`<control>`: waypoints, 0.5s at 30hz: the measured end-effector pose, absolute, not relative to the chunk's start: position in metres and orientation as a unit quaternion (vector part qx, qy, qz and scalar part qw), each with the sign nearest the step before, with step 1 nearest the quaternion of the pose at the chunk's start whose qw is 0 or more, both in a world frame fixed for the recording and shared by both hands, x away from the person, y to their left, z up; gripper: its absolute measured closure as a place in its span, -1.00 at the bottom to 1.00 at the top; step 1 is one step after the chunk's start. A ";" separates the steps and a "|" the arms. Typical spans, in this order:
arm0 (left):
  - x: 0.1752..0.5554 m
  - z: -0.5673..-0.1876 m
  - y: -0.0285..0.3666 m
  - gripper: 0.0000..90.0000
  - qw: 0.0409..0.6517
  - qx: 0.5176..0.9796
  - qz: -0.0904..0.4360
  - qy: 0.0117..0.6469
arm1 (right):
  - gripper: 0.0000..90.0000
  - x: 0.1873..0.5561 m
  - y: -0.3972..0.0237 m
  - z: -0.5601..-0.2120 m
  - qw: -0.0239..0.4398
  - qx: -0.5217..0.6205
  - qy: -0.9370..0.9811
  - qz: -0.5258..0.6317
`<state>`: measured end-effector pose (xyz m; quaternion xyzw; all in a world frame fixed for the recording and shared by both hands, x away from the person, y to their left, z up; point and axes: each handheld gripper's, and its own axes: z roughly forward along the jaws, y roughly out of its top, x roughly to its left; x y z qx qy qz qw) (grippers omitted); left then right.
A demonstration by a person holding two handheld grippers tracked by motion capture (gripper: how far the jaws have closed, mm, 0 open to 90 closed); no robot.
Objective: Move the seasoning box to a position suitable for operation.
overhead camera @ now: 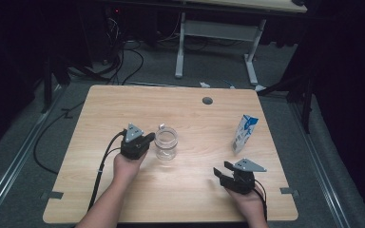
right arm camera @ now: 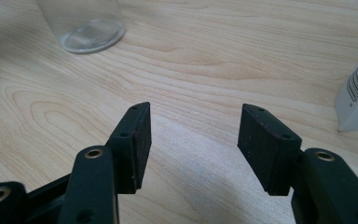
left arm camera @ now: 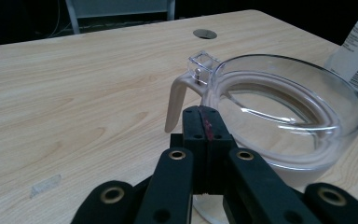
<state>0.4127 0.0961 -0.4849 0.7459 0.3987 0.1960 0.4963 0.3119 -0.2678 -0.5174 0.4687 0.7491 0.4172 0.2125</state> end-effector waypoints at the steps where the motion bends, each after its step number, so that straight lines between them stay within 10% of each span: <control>1: 0.413 -0.485 0.096 1.00 0.496 0.746 0.196 0.399 | -0.01 0.312 -0.268 -0.517 0.213 0.469 0.749 0.417; 15: 0.382 -0.486 0.081 1.00 0.517 0.745 0.184 0.379 | -0.01 0.312 -0.268 -0.517 0.212 0.470 0.749 0.417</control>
